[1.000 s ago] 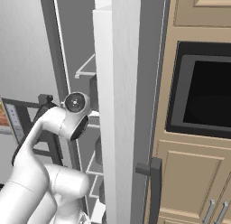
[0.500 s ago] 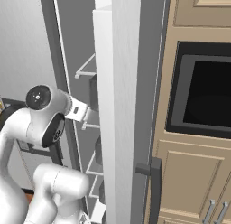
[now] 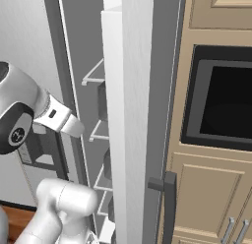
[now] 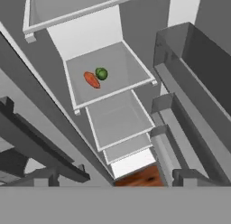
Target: Place the mustard and mayonnaise from the counter to the top shelf of the fridge. If the existing items in the fridge are on the top shelf, move them to other shelves.
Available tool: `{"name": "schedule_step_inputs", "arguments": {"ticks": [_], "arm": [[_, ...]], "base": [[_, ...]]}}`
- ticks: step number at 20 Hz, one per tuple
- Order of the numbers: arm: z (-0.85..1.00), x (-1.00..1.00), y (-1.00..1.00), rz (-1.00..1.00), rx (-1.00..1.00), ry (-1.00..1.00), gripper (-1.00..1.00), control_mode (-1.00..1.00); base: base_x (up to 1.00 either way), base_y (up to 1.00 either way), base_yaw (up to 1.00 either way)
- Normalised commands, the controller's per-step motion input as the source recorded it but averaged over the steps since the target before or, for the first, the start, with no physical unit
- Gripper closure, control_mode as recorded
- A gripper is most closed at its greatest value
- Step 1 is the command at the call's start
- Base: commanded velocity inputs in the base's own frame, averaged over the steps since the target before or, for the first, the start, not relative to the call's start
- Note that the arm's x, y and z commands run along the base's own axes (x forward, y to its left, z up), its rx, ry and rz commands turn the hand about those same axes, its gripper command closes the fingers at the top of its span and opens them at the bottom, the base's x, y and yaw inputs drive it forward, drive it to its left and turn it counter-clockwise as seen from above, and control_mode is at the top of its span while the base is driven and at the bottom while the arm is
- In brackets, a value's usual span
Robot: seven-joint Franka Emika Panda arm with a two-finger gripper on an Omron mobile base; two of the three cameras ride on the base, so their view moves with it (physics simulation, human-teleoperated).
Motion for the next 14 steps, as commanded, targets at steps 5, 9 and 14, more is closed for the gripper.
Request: {"name": "schedule_step_inputs", "arguments": {"ticks": [5,9,14], "arm": [[0.05,-0.11,0.0,0.0,0.0,0.12,-1.0,-1.0],[0.0,-0.01,0.0,0.0,0.0,0.0,-1.0,-1.0],[0.0,-0.51,0.05,0.12,0.0,0.0,-1.0,-1.0]], "base": [[0.0,0.0,0.0],[0.0,0.0,0.0],[0.0,0.0,0.0]]}}
